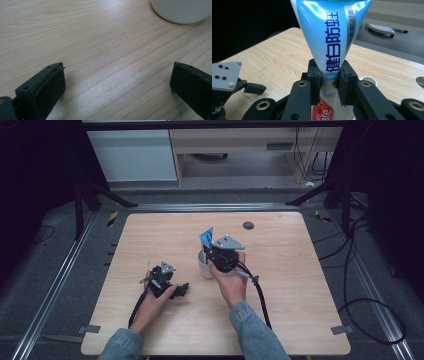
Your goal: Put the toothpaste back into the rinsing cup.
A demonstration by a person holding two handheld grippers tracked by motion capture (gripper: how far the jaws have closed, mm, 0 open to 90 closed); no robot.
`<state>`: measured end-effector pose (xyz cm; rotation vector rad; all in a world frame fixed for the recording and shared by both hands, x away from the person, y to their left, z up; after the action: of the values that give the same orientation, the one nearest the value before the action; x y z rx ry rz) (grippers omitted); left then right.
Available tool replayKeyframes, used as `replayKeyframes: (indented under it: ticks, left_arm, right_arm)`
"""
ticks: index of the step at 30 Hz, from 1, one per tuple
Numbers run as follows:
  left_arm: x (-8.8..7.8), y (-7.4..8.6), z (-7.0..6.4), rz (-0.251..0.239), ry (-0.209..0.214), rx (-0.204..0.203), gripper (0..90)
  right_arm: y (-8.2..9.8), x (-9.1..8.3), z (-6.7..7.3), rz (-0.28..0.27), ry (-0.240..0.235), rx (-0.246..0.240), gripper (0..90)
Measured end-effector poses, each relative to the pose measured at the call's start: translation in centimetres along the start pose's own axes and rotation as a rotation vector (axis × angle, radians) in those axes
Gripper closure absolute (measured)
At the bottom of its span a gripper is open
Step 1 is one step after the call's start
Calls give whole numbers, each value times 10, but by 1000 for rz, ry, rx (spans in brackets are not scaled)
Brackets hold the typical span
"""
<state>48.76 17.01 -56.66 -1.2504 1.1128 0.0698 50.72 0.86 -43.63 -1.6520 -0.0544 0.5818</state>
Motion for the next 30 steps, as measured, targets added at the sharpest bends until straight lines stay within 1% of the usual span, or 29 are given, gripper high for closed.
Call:
replayKeyframes:
  ticks: [11, 17, 30]
  left_arm:
    - [0, 0, 0, 0, 0, 0, 0]
    - [0, 0, 0, 0, 0, 0, 0]
    - [0, 0, 0, 0, 0, 0, 0]
  right_arm:
    - [7, 2, 0, 17, -3, 5, 743]
    - [8, 3, 1, 20, -7, 3, 743]
    - [9, 3, 0, 25, -10, 18, 742]
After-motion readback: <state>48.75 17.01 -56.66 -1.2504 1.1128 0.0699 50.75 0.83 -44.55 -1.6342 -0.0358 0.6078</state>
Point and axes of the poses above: each handheld gripper's, and its own axes: x roughly forward along the jaws, y roughly out of its underside, z roughly to its left, the point moved 8 cm from there along x, roughly forward along the jaws, and after that the axes turned 10 degrees about y, right-handed, at the moved point
